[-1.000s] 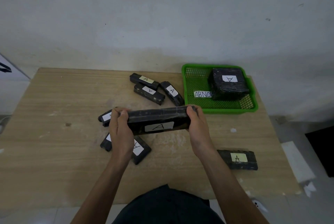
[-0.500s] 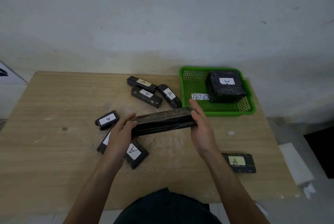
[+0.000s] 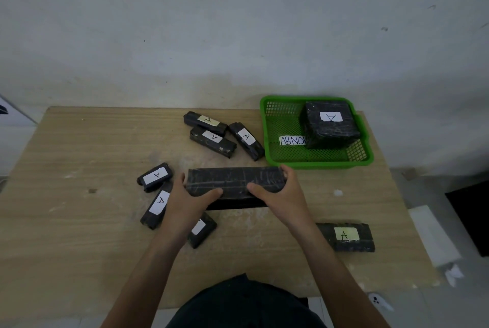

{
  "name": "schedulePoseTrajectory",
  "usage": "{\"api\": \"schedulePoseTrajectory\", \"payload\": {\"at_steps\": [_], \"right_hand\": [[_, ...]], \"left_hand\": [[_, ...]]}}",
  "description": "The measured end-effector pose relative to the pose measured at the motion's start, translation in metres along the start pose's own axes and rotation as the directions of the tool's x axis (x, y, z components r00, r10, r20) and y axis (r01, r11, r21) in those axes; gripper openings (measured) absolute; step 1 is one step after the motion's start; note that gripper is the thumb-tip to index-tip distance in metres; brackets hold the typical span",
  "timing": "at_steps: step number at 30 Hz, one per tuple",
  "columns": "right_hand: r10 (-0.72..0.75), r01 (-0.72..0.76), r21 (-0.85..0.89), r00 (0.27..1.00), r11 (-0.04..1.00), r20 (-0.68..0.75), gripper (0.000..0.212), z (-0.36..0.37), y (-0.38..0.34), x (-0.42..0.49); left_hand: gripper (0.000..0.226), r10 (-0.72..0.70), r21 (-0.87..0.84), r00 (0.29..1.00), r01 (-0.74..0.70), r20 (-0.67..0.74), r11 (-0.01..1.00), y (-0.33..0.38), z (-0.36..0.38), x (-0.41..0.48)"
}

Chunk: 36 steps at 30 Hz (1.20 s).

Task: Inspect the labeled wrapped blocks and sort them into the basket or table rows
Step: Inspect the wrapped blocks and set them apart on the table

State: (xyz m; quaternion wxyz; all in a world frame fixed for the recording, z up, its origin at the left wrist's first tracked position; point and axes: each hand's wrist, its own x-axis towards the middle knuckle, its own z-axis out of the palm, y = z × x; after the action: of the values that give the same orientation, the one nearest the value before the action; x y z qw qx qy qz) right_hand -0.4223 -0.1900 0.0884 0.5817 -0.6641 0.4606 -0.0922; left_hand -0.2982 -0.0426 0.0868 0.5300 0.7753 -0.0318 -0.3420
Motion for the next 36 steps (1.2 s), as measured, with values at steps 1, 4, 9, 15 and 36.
{"api": "schedulePoseTrajectory", "payload": {"at_steps": [1,4,9,15,36], "right_hand": [[-0.027,0.026,-0.015,0.999,1.0,-0.023,0.096,0.001,-0.001,-0.001],[-0.065,0.064,-0.024,0.997,0.998,-0.038,0.101,0.003,0.001,-0.001],[-0.1,0.099,-0.034,0.994,0.995,-0.035,0.097,0.003,0.002,0.001],[-0.127,0.128,0.0,0.986,0.992,-0.109,0.085,0.008,0.001,-0.005],[-0.165,0.168,-0.005,0.962,0.986,-0.216,0.013,0.007,-0.004,-0.006]], "left_hand": [[0.071,0.0,0.008,1.0,0.0,0.004,1.0,-0.001,0.0,0.001],[0.054,0.03,0.009,1.0,-0.03,0.001,1.0,-0.003,0.0,-0.001],[0.061,0.084,0.002,0.994,-0.084,-0.069,0.996,-0.005,0.007,-0.008],[0.068,0.114,-0.018,0.983,-0.117,-0.142,0.993,-0.007,0.009,-0.008],[0.018,0.135,-0.12,0.974,-0.159,-0.182,0.98,0.0,0.007,-0.015]]}}
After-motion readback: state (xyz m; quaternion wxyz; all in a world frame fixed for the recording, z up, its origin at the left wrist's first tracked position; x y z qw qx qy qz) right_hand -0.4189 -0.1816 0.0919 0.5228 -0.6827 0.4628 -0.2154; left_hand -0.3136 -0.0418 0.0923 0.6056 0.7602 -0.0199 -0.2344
